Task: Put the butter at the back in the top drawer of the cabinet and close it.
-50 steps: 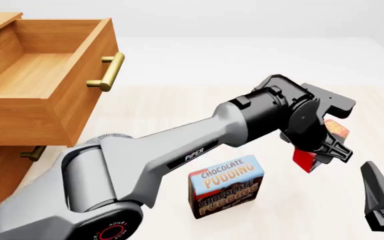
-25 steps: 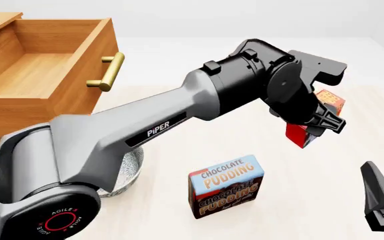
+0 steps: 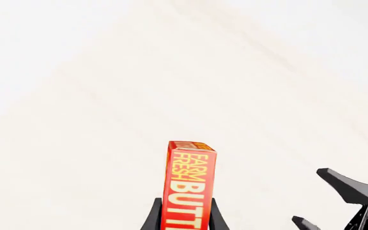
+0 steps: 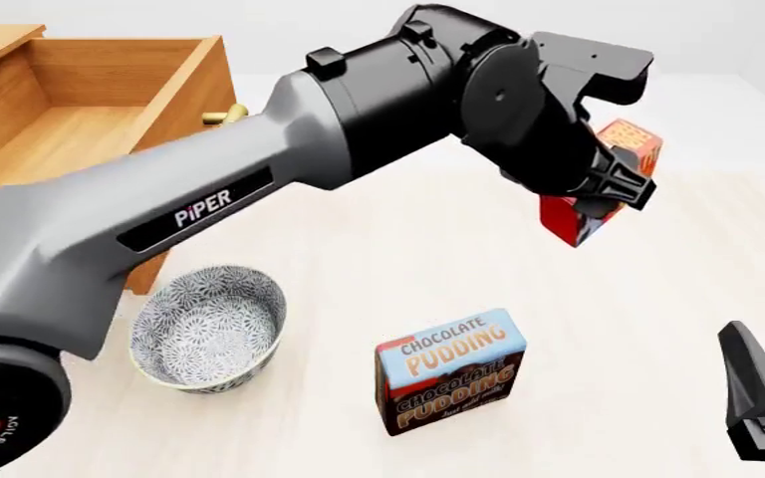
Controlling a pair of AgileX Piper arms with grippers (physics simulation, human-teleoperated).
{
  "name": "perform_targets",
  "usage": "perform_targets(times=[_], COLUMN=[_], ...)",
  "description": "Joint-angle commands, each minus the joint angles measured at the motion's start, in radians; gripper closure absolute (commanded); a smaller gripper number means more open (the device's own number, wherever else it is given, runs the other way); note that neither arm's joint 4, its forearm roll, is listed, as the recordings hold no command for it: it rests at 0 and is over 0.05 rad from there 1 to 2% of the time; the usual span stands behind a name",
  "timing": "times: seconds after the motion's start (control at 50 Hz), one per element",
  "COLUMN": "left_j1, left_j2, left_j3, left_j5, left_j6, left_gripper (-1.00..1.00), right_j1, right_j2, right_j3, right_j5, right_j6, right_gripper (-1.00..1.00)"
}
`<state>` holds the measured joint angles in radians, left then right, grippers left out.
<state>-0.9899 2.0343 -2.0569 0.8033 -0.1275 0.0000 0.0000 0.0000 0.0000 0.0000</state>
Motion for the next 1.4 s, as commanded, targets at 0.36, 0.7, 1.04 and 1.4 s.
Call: perform_targets(times=[0.36, 0.7, 1.04, 1.4], left_j1=[0.085, 0.130, 0.210, 0.284], left_j2=[-0.197, -0.312, -0.468, -0.577], left_j3=[0.113, 0.181, 0.307, 0.371], left_j5=[-0.012, -0.014, -0.022, 0.018], left_j6=[0.083, 0.133, 0.159, 0.185], left_gripper=[1.00, 1.00, 1.00, 1.00], right_j1=[0.000, 0.000, 0.000, 0.000], right_j2=[0.000, 0.000, 0.000, 0.000], right_j3=[0.000, 0.000, 0.000, 0.000], right_j5=[0.000, 0.000, 0.000, 0.000], right_j6=[0.000, 0.000, 0.000, 0.000], right_gripper=[-1.00, -1.00, -1.00, -1.00])
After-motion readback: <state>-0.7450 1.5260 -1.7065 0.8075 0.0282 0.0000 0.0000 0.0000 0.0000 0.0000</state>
